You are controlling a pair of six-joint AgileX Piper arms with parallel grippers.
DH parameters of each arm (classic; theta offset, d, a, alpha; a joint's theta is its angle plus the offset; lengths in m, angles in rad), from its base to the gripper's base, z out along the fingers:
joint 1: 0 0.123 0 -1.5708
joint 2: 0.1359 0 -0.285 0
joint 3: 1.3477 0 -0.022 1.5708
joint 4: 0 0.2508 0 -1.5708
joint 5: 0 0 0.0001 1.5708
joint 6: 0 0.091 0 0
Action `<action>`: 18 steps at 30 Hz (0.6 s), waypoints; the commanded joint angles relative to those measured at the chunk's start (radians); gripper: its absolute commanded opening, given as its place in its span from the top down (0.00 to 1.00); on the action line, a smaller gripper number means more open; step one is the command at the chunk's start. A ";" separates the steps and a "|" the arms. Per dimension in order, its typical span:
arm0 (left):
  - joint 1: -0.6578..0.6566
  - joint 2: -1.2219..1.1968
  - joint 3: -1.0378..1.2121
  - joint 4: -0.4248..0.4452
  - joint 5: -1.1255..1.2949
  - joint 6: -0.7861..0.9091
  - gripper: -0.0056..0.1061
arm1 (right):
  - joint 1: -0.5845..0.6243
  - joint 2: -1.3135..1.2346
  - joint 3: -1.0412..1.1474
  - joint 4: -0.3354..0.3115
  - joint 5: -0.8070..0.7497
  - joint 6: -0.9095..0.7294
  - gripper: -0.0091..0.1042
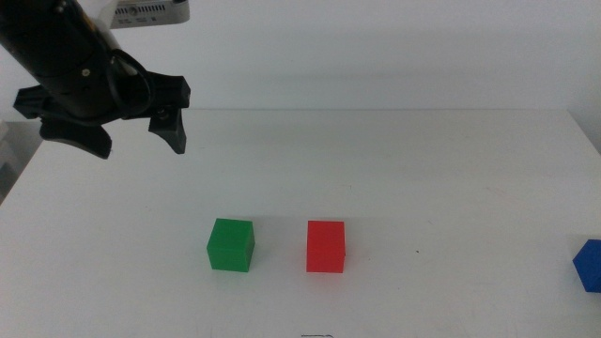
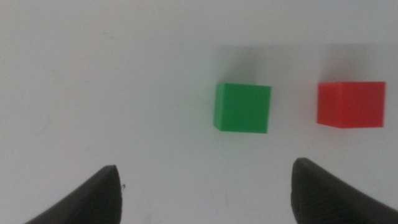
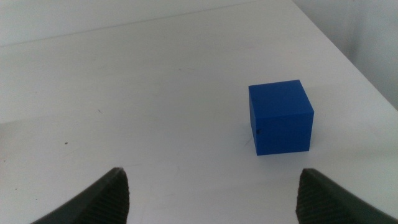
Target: Stack red cubes first, then green, then blue cubes in a specific spot.
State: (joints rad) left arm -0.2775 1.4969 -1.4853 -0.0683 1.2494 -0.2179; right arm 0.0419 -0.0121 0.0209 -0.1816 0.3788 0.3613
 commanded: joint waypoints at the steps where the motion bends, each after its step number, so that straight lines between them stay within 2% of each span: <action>1: -0.002 -0.035 -0.023 -0.035 0.065 0.014 0.11 | -0.007 -0.015 -0.005 -0.020 -0.059 -0.012 0.27; 6: -0.002 -0.035 -0.023 -0.055 0.065 0.085 0.11 | -0.007 -0.015 -0.005 -0.020 -0.059 -0.012 0.27; 15: -0.005 0.022 -0.023 -0.126 0.065 0.095 0.11 | -0.007 -0.015 -0.005 -0.020 -0.059 -0.012 0.27; 18: -0.037 0.064 -0.023 -0.119 0.064 0.095 0.11 | -0.007 -0.015 -0.005 -0.020 -0.059 -0.012 0.27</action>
State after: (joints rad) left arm -0.2958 1.5781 -1.4853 -0.1613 1.2429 -0.1251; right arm 0.0419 -0.0121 0.0209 -0.1816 0.3788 0.3613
